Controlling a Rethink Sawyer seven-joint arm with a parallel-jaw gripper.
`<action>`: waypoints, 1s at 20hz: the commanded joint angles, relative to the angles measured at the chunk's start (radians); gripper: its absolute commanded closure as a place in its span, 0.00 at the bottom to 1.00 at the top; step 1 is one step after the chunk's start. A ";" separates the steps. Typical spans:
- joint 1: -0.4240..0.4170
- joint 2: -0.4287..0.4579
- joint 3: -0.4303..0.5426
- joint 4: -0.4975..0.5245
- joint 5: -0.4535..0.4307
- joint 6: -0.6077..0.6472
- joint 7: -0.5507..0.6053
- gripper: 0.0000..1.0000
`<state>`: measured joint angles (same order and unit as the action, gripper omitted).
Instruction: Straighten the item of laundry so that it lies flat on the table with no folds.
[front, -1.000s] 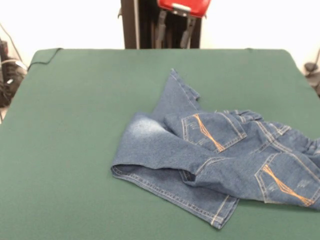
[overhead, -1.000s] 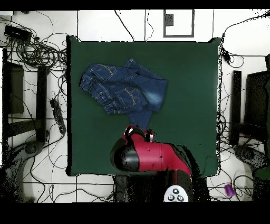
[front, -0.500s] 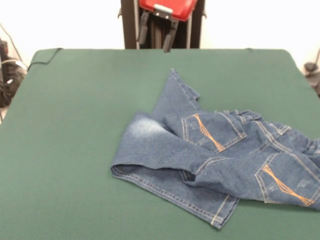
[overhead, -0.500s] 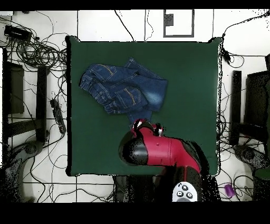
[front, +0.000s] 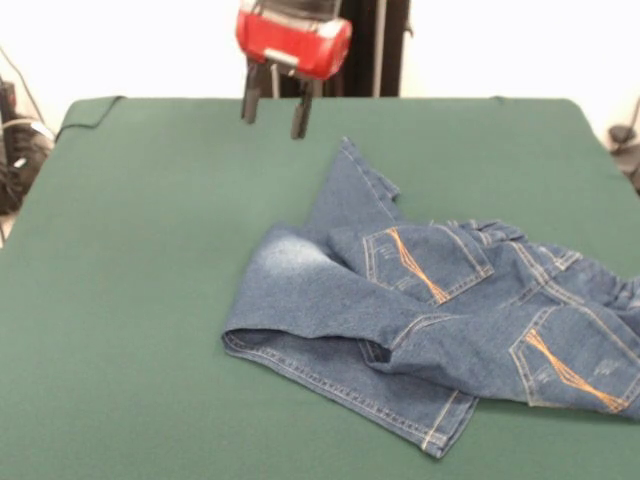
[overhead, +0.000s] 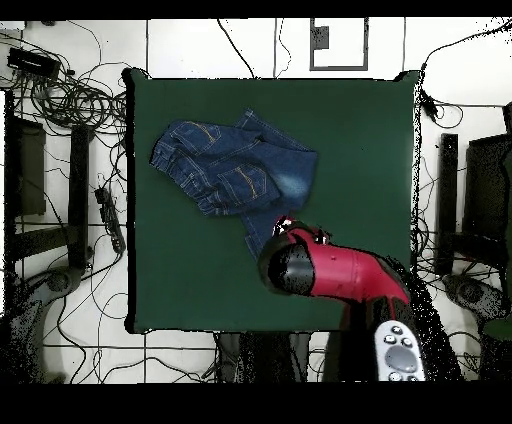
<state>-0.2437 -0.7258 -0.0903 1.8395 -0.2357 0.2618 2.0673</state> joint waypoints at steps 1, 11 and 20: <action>-0.134 0.131 0.319 -0.045 0.054 0.050 -0.036 0.00; -0.190 0.095 0.434 -0.065 0.044 0.104 -0.014 0.00; -0.135 0.023 0.419 -0.047 0.084 0.146 0.074 0.00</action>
<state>-0.4489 -0.6481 0.2148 1.8087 -0.2301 0.2635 2.0671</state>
